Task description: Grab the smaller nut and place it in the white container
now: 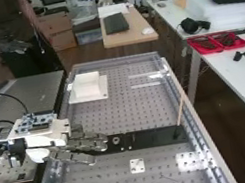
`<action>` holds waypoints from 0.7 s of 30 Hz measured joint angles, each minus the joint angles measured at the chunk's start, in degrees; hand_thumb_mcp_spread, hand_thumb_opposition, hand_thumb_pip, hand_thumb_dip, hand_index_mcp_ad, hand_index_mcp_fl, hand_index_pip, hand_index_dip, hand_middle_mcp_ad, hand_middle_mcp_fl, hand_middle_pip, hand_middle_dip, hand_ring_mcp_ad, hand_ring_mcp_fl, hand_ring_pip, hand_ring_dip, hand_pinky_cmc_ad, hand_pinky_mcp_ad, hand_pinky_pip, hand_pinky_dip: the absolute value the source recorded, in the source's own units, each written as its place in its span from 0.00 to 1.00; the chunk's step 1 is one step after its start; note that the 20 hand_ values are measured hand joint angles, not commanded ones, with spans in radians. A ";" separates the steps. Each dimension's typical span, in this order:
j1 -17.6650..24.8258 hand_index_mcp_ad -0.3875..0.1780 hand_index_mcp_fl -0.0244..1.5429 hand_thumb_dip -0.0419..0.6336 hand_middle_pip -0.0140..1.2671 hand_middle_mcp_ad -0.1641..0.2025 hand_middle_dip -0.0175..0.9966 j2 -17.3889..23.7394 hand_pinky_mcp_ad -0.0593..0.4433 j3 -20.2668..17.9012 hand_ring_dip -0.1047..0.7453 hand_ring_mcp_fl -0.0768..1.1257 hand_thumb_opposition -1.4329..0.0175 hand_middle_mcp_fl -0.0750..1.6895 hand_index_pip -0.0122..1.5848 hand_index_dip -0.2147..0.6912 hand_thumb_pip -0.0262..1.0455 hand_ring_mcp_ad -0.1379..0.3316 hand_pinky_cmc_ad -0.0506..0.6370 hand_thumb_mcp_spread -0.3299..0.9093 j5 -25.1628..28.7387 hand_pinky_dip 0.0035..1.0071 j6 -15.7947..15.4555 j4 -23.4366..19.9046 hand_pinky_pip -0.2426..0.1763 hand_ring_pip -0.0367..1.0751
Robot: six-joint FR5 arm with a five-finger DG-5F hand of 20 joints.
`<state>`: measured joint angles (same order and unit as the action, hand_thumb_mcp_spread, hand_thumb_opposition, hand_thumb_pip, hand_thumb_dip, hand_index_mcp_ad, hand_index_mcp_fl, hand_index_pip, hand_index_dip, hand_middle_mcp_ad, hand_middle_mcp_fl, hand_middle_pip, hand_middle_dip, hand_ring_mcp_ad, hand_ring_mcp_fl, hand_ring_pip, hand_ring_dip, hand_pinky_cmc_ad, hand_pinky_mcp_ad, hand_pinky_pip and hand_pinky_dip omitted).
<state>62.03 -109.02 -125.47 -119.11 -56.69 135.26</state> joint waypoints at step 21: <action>0.07 0.14 0.14 0.43 0.12 0.39 0.27 -0.42 0.45 0.19 0.24 0.06 0.35 0.07 0.96 0.48 0.59 0.36 0.41 0.70 -0.33 0.16 0.25 0.25 0.48 0.14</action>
<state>62.10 -109.44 -125.28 -119.44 -56.44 135.50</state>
